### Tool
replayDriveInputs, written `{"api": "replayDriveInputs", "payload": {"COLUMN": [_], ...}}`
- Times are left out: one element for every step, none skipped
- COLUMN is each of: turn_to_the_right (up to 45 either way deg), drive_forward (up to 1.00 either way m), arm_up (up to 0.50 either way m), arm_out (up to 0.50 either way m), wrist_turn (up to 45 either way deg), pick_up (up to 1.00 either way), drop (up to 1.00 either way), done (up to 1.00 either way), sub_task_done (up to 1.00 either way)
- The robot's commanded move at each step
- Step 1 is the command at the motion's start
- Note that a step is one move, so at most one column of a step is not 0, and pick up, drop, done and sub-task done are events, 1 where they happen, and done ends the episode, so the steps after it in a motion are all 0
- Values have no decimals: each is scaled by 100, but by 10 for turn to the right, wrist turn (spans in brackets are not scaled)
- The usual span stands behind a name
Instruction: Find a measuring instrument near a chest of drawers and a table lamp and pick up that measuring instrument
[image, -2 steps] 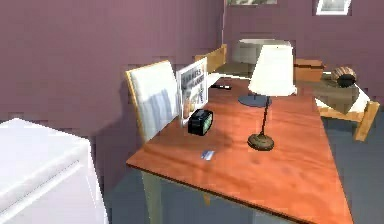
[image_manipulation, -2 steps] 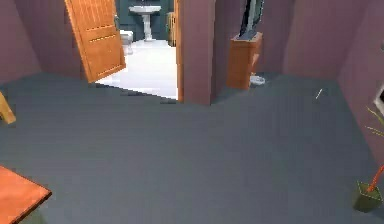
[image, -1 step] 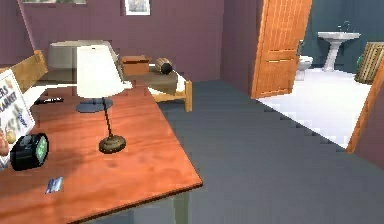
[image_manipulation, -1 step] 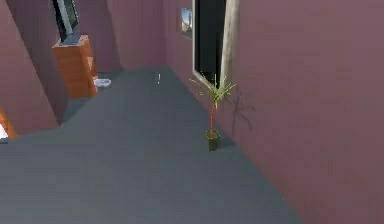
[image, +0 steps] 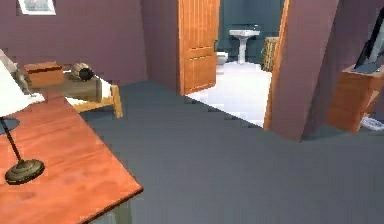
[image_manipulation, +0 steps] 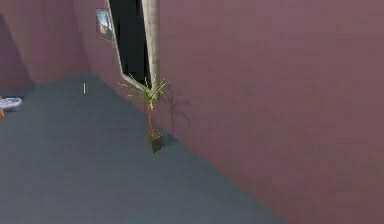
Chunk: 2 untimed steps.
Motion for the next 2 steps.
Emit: {"api": "replayDriveInputs", "payload": {"turn_to_the_right": [0,-390], "drive_forward": [75,0], "arm_up": [0,0], "arm_out": [0,0], "wrist_turn": [0,0], "pick_up": [0,0], "drop": [0,0], "done": [0,0], "sub_task_done": [0,0]}}
